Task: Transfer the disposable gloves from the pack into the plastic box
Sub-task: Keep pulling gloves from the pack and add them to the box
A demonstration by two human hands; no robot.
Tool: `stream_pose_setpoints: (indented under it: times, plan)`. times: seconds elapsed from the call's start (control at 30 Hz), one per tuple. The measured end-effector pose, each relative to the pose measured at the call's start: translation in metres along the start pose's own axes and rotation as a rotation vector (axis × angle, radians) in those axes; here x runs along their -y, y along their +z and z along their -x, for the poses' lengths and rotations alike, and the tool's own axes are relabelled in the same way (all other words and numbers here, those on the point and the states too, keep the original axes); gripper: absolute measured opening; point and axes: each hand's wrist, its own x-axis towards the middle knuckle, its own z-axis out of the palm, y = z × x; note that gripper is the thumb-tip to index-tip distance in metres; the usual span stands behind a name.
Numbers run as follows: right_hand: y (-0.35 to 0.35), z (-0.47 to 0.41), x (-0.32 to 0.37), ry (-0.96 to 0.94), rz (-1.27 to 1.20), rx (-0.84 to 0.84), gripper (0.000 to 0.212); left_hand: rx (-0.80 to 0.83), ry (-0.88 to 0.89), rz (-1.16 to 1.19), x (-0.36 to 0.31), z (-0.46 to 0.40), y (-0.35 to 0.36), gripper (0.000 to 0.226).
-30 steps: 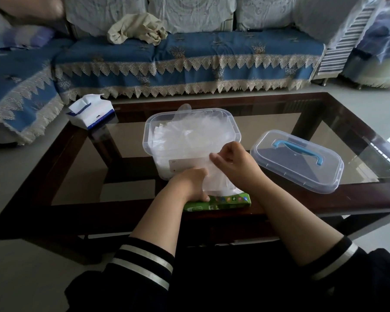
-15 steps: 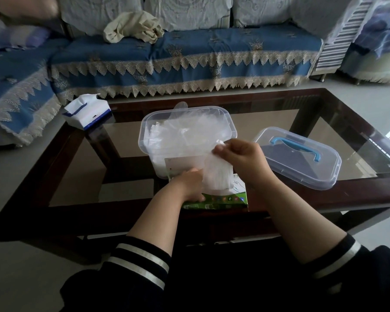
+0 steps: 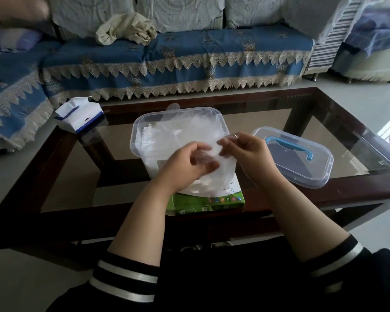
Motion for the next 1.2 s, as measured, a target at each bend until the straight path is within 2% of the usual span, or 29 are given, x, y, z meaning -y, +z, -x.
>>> stream_pose_setpoints:
  times: [0.1, 0.17, 0.2, 0.3, 0.4, 0.47, 0.57, 0.67, 0.83, 1.07, 1.2]
  plan:
    - [0.000, 0.002, 0.002, 0.023, 0.047, 0.018, 0.020, -0.201, 0.158, 0.029, -0.009, -0.003, 0.006, 0.017]
    - [-0.001, 0.001, -0.001, 0.100, 0.036, 0.047, 0.028, -0.262, 0.202, -0.011, -0.007, -0.008, 0.009, 0.002]
    - [-0.003, 0.000, -0.005, 0.141, 0.059, 0.086, 0.040, -0.281, 0.214, -0.032, -0.005, -0.009, 0.010, 0.005]
    - [-0.008, -0.001, -0.024, 0.244, 0.425, 0.307, 0.089, -0.276, 0.245, -0.081, -0.002, -0.013, 0.013, 0.010]
    - [-0.002, 0.003, -0.042, 0.347, 0.447, 0.535, 0.112, -0.309, 0.261, -0.275, -0.004, -0.018, 0.018, 0.015]
    - [0.005, 0.006, -0.048, 0.323, 0.670, 0.650, 0.111, -0.361, 0.289, -0.431, -0.006, -0.022, 0.020, 0.025]
    - [0.009, 0.010, -0.049, 0.256, 0.971, 0.679, 0.103, -0.373, 0.316, -0.511, -0.007, -0.028, 0.024, 0.027]
    - [0.005, 0.011, -0.048, 0.250, 0.991, 0.674, 0.098, -0.321, 0.312, -0.475, -0.009, -0.029, 0.027, 0.022]
    - [0.002, 0.005, -0.055, 0.311, 0.926, 0.638, 0.099, -0.342, 0.273, -0.308, -0.011, -0.028, 0.017, 0.029]
    - [0.002, 0.005, -0.055, 0.327, 0.963, 0.638, 0.103, -0.434, 0.285, -0.330, -0.035, -0.016, -0.023, 0.025]
    - [0.003, 0.002, -0.052, 0.346, 0.962, 0.664, 0.105, -0.372, 0.322, -0.352, -0.061, -0.014, -0.048, 0.017]
